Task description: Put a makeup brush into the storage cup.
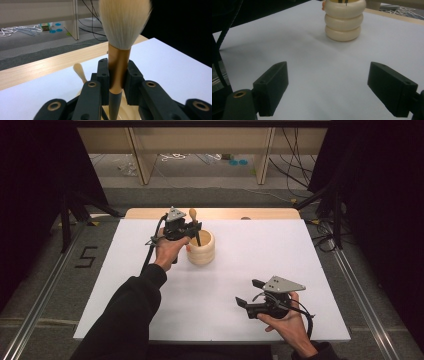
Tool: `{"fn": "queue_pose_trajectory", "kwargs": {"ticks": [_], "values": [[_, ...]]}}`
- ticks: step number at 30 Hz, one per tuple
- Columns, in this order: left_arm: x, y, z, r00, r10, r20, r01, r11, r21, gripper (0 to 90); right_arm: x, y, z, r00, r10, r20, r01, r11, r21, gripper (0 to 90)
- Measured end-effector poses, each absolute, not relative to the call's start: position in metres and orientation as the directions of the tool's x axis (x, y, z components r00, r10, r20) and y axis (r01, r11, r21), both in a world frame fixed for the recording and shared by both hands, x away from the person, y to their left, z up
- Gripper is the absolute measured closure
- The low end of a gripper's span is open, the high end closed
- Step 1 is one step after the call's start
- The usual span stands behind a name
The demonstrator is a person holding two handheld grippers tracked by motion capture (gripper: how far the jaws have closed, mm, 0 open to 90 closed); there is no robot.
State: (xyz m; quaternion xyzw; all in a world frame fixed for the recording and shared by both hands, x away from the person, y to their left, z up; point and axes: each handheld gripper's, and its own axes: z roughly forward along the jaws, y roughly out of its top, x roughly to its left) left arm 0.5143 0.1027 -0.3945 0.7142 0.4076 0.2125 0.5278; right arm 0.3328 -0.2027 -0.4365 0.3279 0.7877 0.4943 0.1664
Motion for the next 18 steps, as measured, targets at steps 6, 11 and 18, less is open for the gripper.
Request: {"fn": "queue_pose_trajectory", "kwargs": {"ticks": [6, 11, 18], "values": [[0.513, 0.102, -0.405, 0.578, 0.806, -0.126, 0.376, -0.127, 0.918, 76.7, 0.333, -0.202, -0.437, -0.733, 0.678, 0.063, 0.347, 0.292, 0.891, 17.8], [0.511, 0.102, -0.410, 0.578, 0.805, -0.136, 0.395, -0.130, 0.909, 65.5, 0.333, -0.202, -0.437, -0.732, 0.678, 0.064, 0.352, 0.296, 0.888, 18.0], [0.509, 0.108, -0.408, 0.557, 0.821, -0.120, 0.400, -0.139, 0.906, 36.8, 0.333, -0.202, -0.437, -0.736, 0.674, 0.067, 0.349, 0.293, 0.890, 18.0]]}}
